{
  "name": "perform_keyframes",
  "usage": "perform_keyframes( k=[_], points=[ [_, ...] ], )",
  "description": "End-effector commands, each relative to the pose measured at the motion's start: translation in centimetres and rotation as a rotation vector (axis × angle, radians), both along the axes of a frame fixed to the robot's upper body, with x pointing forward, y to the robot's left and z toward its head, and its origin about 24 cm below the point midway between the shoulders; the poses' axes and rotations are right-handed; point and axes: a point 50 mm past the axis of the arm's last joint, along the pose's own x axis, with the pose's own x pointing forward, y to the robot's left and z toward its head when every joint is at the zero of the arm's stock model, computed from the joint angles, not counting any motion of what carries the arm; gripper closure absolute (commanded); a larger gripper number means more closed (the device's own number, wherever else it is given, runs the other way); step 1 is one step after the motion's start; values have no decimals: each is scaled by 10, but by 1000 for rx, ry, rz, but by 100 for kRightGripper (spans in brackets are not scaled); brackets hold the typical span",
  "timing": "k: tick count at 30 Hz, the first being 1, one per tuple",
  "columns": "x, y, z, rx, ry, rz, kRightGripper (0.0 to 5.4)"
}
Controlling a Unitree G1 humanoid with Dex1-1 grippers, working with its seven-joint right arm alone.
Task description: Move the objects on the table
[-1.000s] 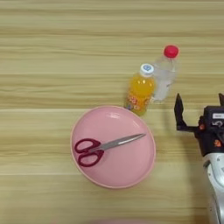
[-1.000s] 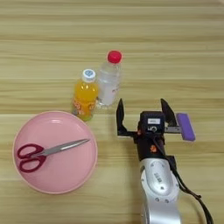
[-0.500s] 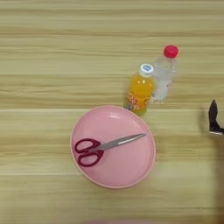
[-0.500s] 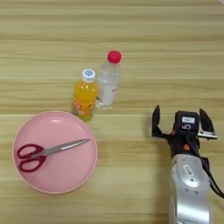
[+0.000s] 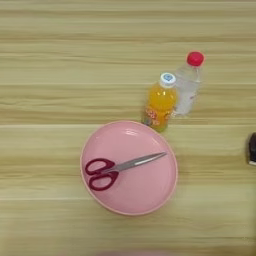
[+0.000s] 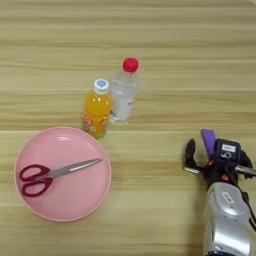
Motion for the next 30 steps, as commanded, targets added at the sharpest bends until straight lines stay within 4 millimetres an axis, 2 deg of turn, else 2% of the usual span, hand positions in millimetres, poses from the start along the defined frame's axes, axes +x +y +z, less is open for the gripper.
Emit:
perform_keyframes(
  k=[1, 7, 20, 30],
  points=[
    [14, -8, 24, -37, -72, 9, 3],
    [13, -7, 16, -2, -14, 16, 3],
    [12, -5, 6, 27, 60, 42, 175],
    [12, -4, 6, 33, 56, 49, 309]
  ],
)
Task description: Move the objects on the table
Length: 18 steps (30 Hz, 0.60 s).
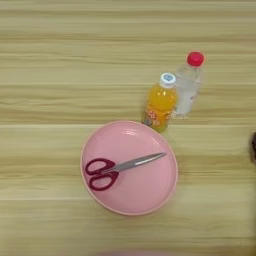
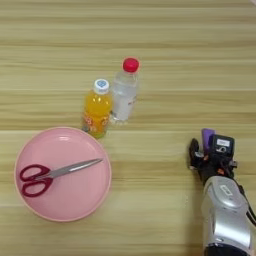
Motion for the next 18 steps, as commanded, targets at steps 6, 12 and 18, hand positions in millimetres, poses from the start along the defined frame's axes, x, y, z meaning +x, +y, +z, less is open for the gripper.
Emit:
perform_keyframes(
  k=[6, 12, 18],
  points=[
    [2, -8, 8, -32, 0, -7, 378],
    [2, -6, 10, -56, -5, 14, 398],
    [3, 7, 18, -57, -38, 62, 398]
  ],
)
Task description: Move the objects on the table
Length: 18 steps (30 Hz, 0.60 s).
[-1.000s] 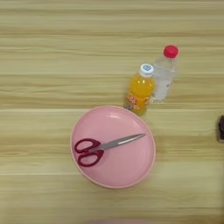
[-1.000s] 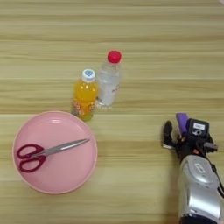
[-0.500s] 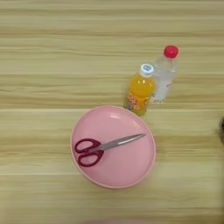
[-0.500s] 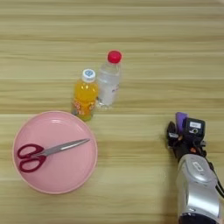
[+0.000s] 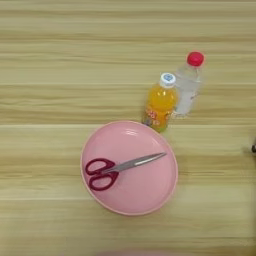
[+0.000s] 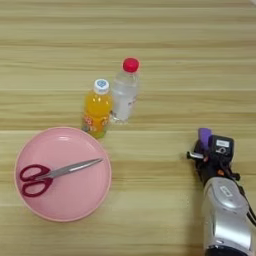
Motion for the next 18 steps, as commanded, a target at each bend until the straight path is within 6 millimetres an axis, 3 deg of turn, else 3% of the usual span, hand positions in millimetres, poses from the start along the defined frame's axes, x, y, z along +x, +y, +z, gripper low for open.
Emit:
perform_keyframes(
  k=[1, 12, 18],
  points=[
    [6, 7, 19, -33, -54, 46, 398],
    [-1, 30, 41, -15, -83, 128, 398],
    [-17, 50, 46, 12, -68, 196, 398]
  ],
)
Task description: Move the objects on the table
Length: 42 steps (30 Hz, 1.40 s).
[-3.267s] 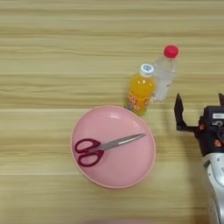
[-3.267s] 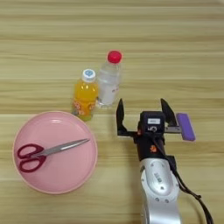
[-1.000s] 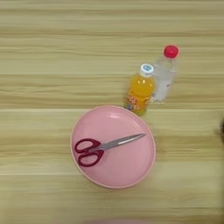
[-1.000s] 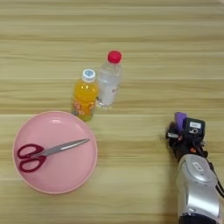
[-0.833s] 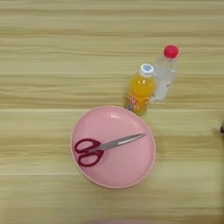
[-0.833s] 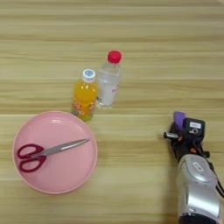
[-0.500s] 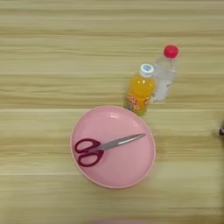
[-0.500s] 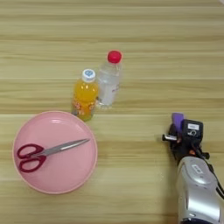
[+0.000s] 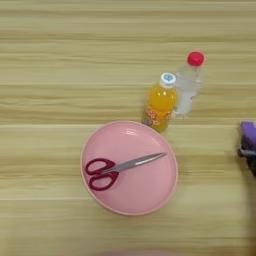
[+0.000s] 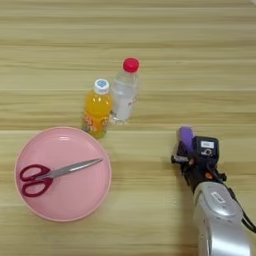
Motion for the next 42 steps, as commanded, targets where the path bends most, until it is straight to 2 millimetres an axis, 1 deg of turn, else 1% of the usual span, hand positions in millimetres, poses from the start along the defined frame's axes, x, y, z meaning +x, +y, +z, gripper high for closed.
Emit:
perform_keyframes(
  k=[1, 10, 14, 19, 32, 38, 42],
  points=[
    [-2, 12, 23, -32, -81, 63, 398],
    [-32, 22, 29, -66, -25, 145, 398],
    [-38, 28, 26, -46, -1, 159, 398],
    [-43, 34, 23, -32, 19, 180, 398],
    [-50, 40, 12, -12, 67, 195, 398],
    [-50, 42, 6, -8, 81, 195, 398],
    [-48, 40, -2, -4, 95, 180, 398]
  ],
)
